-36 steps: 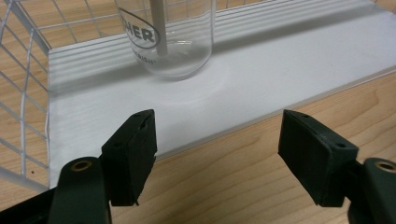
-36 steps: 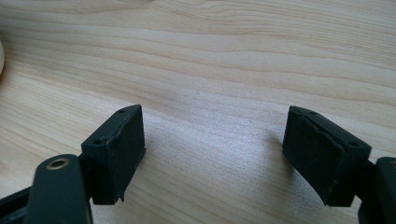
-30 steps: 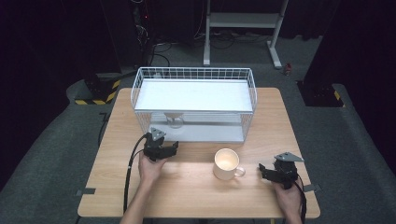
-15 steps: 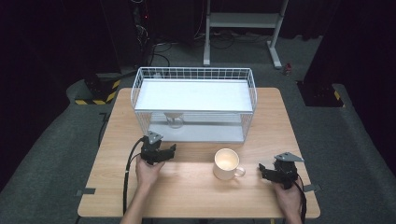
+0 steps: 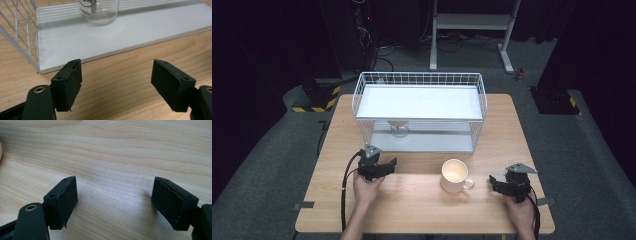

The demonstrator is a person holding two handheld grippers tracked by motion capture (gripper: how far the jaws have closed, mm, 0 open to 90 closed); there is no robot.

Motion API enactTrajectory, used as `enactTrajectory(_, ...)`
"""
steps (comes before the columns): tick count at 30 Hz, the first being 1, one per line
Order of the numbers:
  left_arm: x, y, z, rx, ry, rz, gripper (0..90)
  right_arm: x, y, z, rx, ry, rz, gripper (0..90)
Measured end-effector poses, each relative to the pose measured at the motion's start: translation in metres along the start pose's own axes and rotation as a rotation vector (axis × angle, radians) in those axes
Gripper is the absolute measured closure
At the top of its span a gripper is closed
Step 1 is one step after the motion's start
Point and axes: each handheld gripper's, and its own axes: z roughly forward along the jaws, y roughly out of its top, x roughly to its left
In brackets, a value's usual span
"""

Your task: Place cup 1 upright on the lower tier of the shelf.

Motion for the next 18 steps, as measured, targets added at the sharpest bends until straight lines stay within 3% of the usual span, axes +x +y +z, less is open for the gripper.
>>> enactTrajectory(18,-0.008,-0.023,-0.019,-0.023,0.026,0.010,25.4,0.000,0.000,0.000,0.001,0.000,0.001,20.9)
